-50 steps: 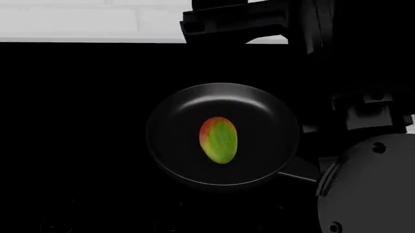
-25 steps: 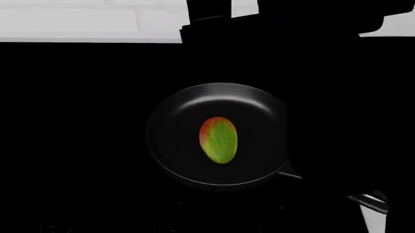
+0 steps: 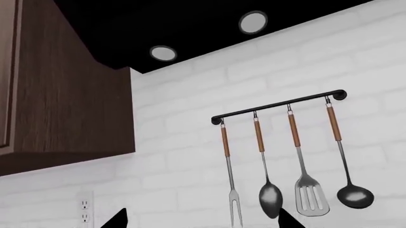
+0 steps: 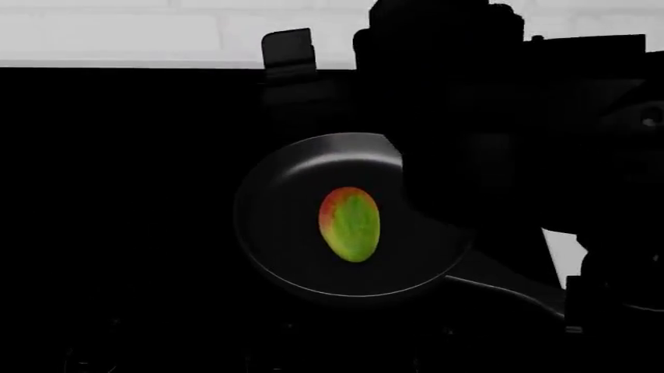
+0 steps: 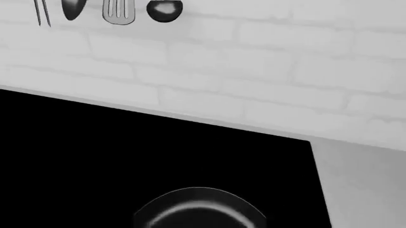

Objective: Pick the mango from the pan and place it in the bowl.

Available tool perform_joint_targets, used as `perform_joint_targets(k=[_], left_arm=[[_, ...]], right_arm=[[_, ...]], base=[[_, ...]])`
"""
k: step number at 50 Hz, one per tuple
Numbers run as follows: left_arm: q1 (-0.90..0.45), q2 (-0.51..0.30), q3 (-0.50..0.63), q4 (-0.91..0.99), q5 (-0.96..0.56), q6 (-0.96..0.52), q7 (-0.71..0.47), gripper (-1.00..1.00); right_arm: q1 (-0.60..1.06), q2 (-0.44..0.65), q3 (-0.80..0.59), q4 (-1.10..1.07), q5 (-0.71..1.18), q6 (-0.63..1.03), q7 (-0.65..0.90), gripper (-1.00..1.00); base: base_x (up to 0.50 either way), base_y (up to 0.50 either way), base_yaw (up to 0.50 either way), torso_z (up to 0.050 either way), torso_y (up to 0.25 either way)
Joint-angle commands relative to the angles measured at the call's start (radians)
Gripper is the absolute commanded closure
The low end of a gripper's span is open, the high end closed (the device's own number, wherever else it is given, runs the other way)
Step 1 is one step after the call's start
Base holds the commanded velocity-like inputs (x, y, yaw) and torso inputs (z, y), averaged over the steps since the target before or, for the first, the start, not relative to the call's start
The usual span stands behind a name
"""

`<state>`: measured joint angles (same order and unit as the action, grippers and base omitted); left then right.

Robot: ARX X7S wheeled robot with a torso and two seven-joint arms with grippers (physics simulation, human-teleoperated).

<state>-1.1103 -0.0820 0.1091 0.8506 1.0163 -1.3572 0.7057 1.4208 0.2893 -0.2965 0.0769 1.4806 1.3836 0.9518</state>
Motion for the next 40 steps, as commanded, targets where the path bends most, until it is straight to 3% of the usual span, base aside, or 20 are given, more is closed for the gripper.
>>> perform_joint_targets(k=[1, 40], left_arm=[[0.008, 0.019, -0.032, -0.009, -0.007, 0.01, -0.006, -1.0], [0.016, 0.008, -0.061, -0.037, -0.084, 0.016, -0.058, -1.0]], right_arm=[[-0.016, -0.034, -0.02, 0.085, -0.04, -0.032, -0.075, -1.0], [-0.129, -0.01, -0.121, 0.061, -0.104, -0.092, -0.149, -1.0]], base=[[0.0, 0.0, 0.0, 0.0, 0.0], [0.0, 0.0, 0.0, 0.0, 0.0]])
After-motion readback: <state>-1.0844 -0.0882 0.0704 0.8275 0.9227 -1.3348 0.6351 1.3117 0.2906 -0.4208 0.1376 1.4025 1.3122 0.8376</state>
